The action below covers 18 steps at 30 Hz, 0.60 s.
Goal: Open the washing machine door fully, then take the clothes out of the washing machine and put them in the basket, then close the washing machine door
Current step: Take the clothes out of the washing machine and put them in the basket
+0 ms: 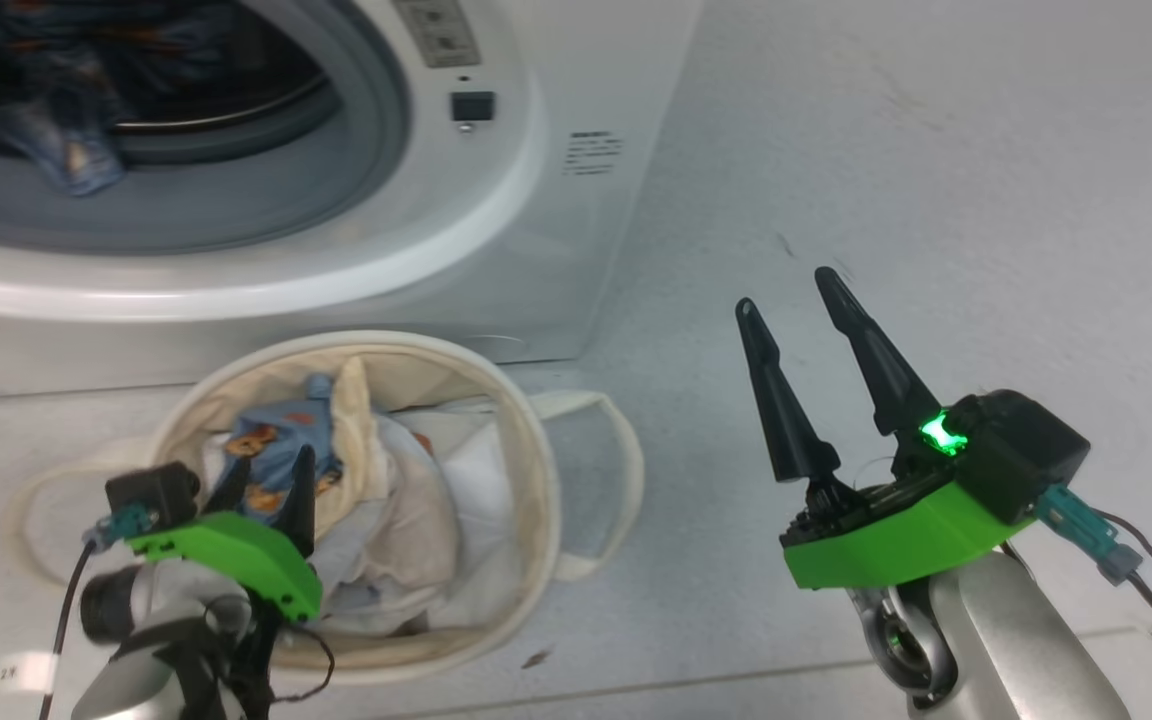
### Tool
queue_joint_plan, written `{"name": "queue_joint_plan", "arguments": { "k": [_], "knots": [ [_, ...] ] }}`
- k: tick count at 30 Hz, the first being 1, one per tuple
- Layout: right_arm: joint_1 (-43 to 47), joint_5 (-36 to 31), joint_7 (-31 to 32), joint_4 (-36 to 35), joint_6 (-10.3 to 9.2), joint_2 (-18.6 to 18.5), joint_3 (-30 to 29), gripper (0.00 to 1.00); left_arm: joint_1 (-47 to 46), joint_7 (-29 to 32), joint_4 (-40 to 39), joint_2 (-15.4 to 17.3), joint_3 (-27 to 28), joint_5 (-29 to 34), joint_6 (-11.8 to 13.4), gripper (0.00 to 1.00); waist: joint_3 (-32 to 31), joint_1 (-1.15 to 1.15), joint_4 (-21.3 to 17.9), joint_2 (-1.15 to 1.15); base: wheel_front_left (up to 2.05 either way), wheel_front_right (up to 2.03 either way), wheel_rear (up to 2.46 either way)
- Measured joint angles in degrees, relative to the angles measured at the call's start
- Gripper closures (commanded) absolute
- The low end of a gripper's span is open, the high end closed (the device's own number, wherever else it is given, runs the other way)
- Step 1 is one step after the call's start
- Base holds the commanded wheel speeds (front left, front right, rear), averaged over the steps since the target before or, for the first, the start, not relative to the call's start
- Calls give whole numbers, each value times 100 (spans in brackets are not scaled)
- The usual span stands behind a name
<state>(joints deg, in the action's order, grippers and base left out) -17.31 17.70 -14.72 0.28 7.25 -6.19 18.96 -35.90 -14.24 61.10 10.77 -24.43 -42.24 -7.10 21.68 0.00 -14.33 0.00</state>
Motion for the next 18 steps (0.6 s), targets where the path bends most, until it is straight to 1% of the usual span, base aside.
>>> {"name": "queue_joint_plan", "arguments": {
  "k": [3, 7, 12, 18],
  "knots": [
    [1, 2, 0, 19, 0, -2, 5, 0, 12, 0, -337, 2, 131, 211, -1, 0, -76, 0, 157, 0, 0, 0, 0],
    [2, 8, 0, 137, 0, -27, 86, 0, 122, -1, -1199, 1, 236, 544, -5, 0, -205, 0, 414, 0, 0, 0, 0],
    [1, 63, 0, 343, 0, -165, 113, 0, 602, -7, -2174, 47, 360, 962, -7, 0, -420, 0, 740, 0, 0, 0, 0],
    [5, 127, 0, 556, 0, -174, 142, 0, 1157, -7, -3186, 209, 534, 1268, -7, 0, -741, 0, 1027, 0, 0, 0, 0]
  ]
}}
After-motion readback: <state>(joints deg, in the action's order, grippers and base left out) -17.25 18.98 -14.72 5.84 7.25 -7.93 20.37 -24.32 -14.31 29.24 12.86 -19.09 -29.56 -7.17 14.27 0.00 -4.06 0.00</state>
